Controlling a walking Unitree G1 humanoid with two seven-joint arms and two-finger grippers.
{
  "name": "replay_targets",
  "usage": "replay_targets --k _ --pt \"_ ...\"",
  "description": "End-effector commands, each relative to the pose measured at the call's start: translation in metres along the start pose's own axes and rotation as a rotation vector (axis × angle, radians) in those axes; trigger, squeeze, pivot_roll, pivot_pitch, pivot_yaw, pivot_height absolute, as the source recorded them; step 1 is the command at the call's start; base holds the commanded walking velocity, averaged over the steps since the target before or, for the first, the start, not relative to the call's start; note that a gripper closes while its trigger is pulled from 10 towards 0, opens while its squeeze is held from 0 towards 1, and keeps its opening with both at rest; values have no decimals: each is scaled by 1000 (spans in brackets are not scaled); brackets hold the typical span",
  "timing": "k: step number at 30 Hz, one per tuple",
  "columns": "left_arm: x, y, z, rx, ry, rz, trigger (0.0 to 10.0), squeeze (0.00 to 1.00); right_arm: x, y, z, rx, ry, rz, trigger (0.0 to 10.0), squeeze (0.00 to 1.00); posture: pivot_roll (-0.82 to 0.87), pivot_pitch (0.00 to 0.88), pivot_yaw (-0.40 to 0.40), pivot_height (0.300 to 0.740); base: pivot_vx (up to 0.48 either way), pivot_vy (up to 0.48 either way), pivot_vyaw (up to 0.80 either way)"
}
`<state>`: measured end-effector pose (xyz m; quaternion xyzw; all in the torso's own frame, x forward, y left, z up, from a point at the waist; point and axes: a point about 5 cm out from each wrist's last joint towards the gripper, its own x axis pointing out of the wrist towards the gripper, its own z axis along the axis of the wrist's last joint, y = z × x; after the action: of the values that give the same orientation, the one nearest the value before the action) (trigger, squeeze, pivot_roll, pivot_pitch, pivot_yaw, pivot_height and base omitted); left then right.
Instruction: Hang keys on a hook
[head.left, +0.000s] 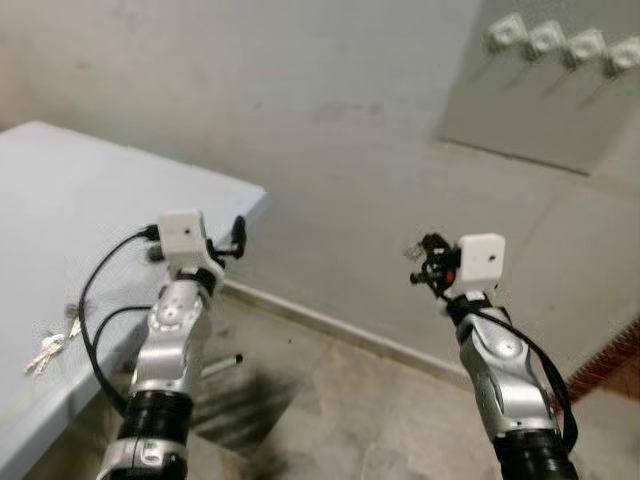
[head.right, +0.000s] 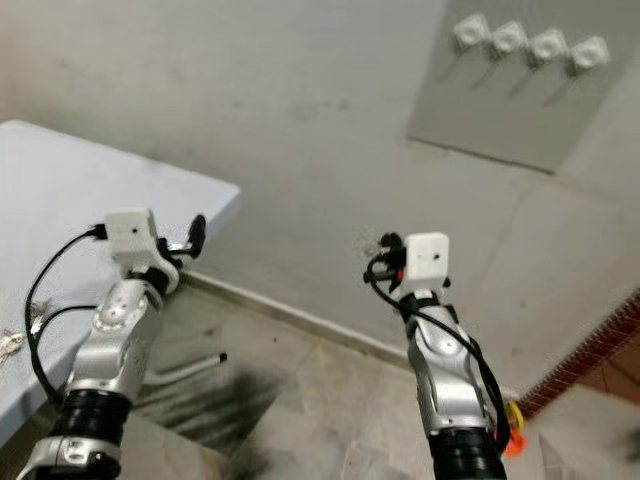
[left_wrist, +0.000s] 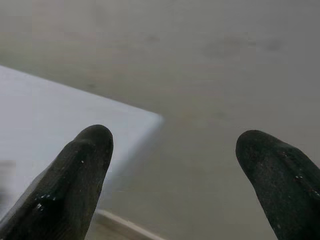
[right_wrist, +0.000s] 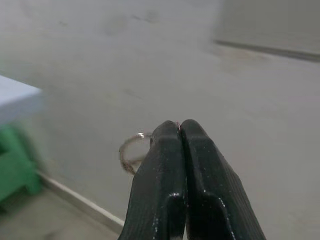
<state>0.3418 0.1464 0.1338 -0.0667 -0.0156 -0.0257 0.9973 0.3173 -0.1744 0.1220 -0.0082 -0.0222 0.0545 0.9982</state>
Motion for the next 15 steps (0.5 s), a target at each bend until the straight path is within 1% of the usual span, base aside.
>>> replay_targets --k 1,8,15 --pt "2 4 4 25 -3 1 10000 0 3 4 8 6 -31 11 10000 0 71 0 -10 740 0 0 -706" --pt "1 -2 1 60 0 -24 10000 0 1 3 9 4 -34 5 10000 0 65 0 -10 740 0 0 -711" --pt "0 -1 0 78 1 -23 10000 0 0 2 8 1 -29 1 10000 0 63 0 -10 740 0 0 -711"
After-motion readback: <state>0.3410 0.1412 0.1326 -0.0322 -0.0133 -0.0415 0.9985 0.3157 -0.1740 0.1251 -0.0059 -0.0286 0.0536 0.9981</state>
